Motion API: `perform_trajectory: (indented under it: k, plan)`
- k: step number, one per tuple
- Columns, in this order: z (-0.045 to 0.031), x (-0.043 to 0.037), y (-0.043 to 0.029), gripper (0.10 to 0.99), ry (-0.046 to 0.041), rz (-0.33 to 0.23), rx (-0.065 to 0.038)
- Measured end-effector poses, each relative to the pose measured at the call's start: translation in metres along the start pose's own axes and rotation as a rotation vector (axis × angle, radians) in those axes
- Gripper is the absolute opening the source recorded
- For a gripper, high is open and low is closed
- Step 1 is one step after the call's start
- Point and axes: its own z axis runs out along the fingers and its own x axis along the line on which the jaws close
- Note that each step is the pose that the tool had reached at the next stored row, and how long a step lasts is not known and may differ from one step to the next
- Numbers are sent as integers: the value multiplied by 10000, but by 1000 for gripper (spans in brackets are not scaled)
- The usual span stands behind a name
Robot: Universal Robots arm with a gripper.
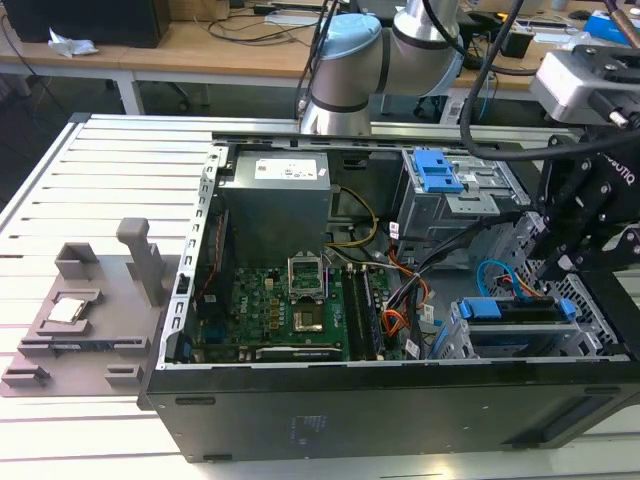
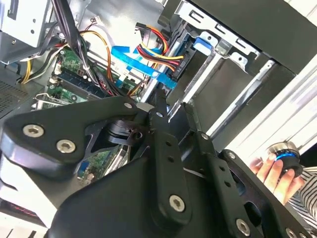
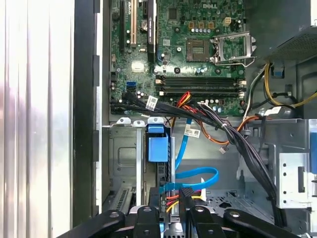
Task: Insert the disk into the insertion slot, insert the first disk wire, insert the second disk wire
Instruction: 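Insert the second disk wire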
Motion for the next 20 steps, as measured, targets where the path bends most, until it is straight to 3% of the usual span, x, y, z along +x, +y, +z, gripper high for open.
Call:
perform_trajectory:
  k: [3,6,13,20]
  plan:
    - [-17,-1,1,282,0,0,0]
    - [-47,-1,2,106,2,0,0]
    - [-150,-3,6,106,0,0,0]
    - [-155,-4,6,106,0,-1,0]
